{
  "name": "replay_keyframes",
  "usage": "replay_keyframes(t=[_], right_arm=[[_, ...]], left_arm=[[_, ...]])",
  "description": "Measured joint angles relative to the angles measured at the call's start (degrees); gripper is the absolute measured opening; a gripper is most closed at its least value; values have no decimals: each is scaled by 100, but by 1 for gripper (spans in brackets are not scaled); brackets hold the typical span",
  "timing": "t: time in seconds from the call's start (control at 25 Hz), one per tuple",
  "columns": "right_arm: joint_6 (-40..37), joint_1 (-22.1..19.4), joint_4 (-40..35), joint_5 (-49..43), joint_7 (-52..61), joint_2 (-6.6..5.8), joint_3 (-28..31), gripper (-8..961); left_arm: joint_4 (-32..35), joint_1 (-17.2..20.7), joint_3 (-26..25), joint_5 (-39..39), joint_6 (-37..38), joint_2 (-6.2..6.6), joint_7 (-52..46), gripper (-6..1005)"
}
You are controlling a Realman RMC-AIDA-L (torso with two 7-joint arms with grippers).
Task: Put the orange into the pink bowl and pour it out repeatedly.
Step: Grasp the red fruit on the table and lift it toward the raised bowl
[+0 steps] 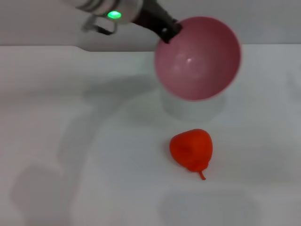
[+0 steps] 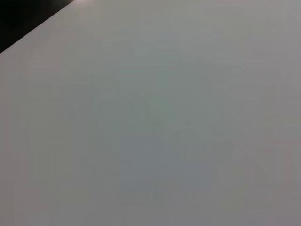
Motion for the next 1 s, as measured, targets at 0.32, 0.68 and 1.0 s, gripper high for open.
replay_keyframes(t=[0.32, 0.68, 1.0], right_arm=[[507, 0, -188, -1012, 116, -29, 46, 529], [3694, -14, -1576, -3634, 2716, -55, 29, 529], [2942, 1259, -2449, -9395, 7685, -269, -88, 529]], left_arm=[[-439, -258, -1946, 1332, 1314, 389, -119, 45], [-392, 343, -2242, 1374, 1557, 656, -321, 45], [-391, 360, -2081, 1415, 1568, 600, -309, 45]])
